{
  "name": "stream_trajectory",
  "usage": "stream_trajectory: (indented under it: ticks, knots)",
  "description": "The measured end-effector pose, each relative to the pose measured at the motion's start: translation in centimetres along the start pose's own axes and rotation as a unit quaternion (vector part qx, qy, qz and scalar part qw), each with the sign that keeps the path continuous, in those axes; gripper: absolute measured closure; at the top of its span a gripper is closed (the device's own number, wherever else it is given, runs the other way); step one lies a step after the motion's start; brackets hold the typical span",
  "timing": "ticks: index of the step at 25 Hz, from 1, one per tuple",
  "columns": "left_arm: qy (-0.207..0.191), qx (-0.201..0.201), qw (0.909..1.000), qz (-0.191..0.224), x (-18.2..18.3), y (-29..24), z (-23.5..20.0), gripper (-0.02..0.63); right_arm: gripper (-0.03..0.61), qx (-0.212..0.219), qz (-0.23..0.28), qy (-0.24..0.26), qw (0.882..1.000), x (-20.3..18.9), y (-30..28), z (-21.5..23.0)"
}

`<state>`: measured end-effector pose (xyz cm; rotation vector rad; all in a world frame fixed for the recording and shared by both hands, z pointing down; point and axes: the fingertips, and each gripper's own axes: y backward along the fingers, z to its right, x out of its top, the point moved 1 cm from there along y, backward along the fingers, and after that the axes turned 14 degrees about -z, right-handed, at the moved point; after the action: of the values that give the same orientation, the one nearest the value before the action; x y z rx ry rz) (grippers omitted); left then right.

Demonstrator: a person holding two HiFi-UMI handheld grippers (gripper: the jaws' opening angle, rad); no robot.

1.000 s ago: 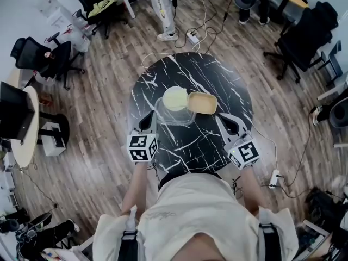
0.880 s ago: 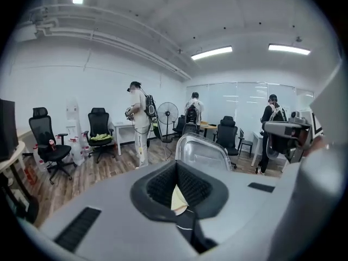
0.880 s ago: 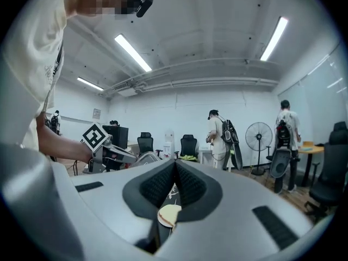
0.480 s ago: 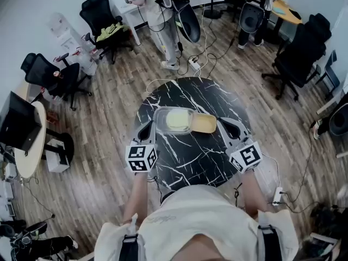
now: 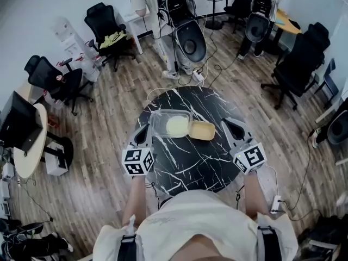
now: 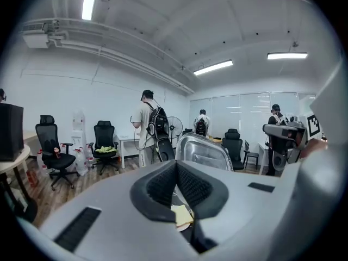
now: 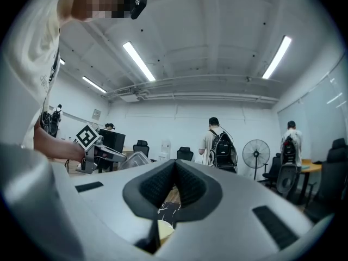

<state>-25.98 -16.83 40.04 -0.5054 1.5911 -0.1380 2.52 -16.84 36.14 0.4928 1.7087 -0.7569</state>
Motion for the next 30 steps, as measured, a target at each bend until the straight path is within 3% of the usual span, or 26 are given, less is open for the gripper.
stream_trajectory:
  ticks: [10, 14, 18, 30]
  knots:
    - [-0.006, -0.002, 0.9999, 0.011, 0.9, 0.3, 0.3, 0.597, 0.572, -0.004, -0.006, 0.0, 1.0, -0.2, 0.2, 0.2]
    - [-0.009, -0.008, 0.9999, 0.006, 0.7, 0.0, 0.7, 0.597, 0.572, -0.025, 0.011, -0.02, 0.999, -0.3, 0.7, 1.0]
    - [-0.011, -0.012, 0.9999, 0.004, 0.7, -0.2, 0.8, 0.597, 0.572, -0.02, 0.011, -0.041, 0.999, -0.7, 0.9, 1.2]
    - [-0.012, -0.017, 0.9998, 0.0, 0.1, -0.2, 0.9, 0.597, 0.572, -0.024, 0.0, -0.042, 0.999, -1.5, 1.1, 0.4]
